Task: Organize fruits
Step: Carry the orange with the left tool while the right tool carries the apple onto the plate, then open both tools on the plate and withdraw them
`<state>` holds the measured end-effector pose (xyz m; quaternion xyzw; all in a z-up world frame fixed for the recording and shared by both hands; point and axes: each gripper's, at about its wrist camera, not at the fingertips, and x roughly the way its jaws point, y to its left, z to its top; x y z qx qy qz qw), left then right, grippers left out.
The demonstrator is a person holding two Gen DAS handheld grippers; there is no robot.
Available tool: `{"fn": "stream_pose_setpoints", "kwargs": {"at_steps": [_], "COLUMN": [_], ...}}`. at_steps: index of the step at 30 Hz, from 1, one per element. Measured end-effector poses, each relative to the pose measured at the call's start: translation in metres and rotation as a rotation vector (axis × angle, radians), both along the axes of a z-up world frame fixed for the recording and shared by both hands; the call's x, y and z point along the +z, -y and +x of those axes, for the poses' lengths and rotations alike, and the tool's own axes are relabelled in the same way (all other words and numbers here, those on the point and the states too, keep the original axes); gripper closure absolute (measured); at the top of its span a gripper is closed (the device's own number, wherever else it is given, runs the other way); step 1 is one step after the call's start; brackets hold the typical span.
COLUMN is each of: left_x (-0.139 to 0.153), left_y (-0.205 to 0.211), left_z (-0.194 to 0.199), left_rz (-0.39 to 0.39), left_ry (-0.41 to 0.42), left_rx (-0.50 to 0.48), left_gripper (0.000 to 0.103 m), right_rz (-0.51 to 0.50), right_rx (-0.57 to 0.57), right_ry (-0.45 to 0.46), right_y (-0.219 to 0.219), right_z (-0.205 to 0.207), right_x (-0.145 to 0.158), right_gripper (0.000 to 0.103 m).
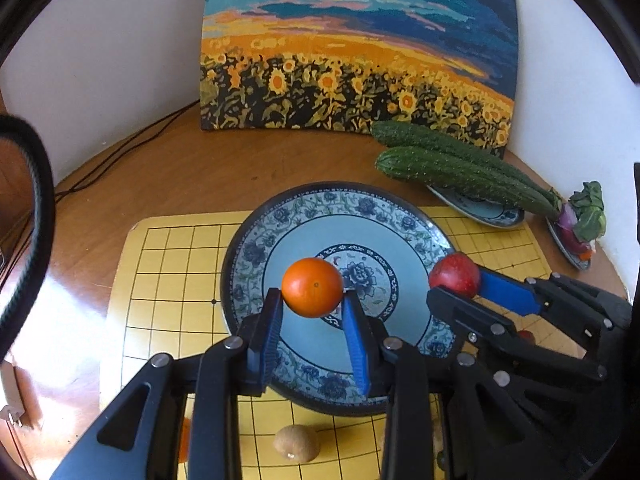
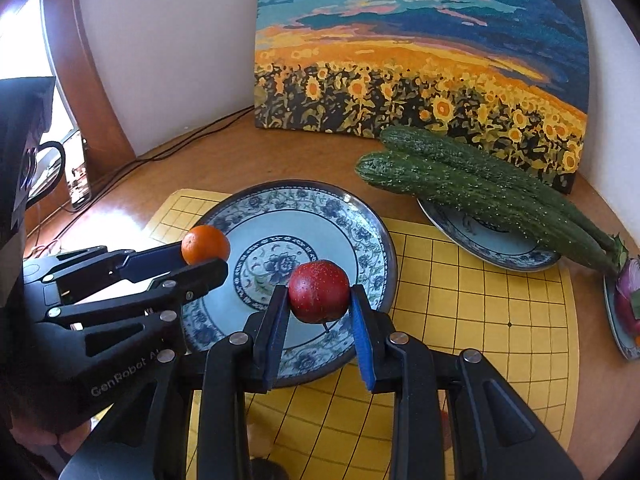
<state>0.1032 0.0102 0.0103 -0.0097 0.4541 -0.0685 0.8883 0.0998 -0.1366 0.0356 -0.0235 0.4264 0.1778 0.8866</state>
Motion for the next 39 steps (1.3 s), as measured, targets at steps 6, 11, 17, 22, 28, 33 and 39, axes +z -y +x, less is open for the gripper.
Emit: {"fn": "stream_pose_setpoints", "kwargs": {"at_steps": [6, 11, 17, 22, 28, 33, 39], "left_x": [-0.005, -0.009, -0.01, -0.009, -0.004, 0.003, 0.016], "left_y": [-0.002, -0.001, -0.001, 0.0, 0.002, -0.003, -0.006], "left_z": [0.007, 0.01, 0.01, 0.008, 0.004, -0.003, -0.018], "left_rz": [-0.004, -0.005, -0.007, -0.004, 0.012, 0.002, 0.003], "left_ry": [-0.004, -0.01, -0.011, -0.008, -0.005, -0.003, 0.013], "left_rx": [0.011, 0.008, 0.003, -0.002, -0.008, -0.005, -0.02], "left_gripper": [0.071, 0.072, 0.072, 0.072, 0.07, 0.064, 0.062], "right_rz": [-0.009, -0.013, -0.016, -0.007, -0.019, -0.004, 0.031], "right_rx": [0.002, 0.002, -0.002, -0.01, -0.013, -0.013, -0.024], "right_ry": [-0.008, -0.021, -0.029, -0.05, -0.051, -0.029, -0.009], "right_y": [-0.003, -0.004, -0.004, -0.002, 0.0, 0.007, 0.017], "right_z": [0.009, 0.013, 0.014, 0.016, 0.015, 0.008, -0.01], "right_x": [-0.009, -0.015, -0.017, -0.018, -0.015, -0.003, 0.012], "right_gripper": [0.071, 0.072, 0.071, 0.071, 0.069, 0.056, 0.055]}}
